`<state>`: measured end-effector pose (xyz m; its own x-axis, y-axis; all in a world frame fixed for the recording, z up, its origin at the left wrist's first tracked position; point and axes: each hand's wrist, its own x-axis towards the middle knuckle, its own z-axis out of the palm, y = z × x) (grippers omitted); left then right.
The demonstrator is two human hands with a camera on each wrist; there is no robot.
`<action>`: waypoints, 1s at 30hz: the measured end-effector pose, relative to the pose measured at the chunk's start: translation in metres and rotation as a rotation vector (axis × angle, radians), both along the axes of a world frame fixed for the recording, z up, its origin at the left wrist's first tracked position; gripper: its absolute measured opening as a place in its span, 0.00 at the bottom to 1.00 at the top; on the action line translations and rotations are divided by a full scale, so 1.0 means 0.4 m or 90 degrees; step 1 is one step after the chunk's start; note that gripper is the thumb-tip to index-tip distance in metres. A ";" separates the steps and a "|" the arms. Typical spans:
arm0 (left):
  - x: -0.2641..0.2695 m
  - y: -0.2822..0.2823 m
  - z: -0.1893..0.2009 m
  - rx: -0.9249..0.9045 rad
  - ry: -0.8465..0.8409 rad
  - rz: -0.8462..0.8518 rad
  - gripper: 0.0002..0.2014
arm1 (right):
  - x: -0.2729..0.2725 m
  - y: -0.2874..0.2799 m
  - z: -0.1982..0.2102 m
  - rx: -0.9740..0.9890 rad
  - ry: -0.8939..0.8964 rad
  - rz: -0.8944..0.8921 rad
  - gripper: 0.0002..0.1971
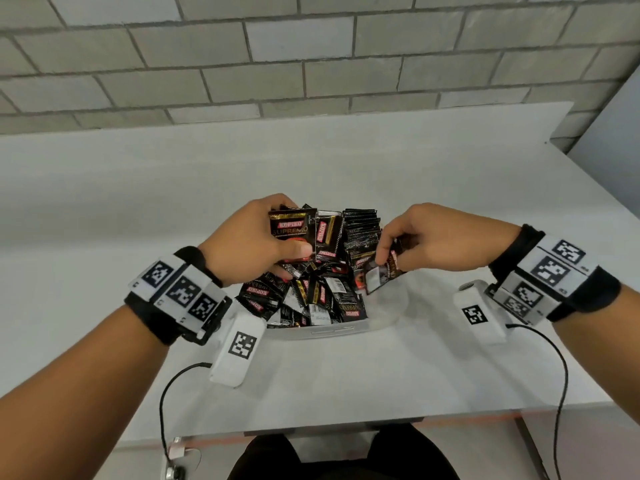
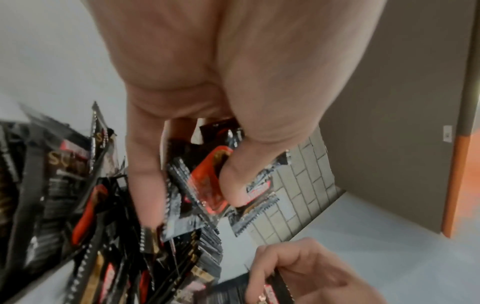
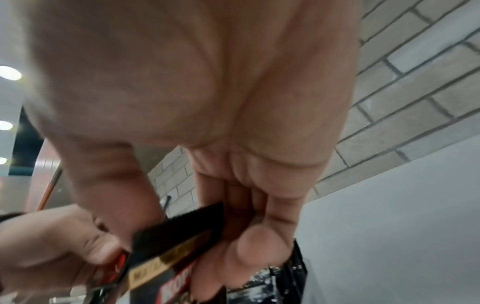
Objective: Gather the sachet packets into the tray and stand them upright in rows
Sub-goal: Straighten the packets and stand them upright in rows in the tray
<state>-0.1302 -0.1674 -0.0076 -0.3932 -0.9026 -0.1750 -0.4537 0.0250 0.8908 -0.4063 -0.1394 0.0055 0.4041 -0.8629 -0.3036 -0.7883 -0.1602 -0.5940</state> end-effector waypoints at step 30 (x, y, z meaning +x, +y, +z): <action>0.053 -0.003 0.078 0.076 0.111 -0.055 0.40 | 0.147 0.004 0.015 -0.063 -0.399 -0.116 0.19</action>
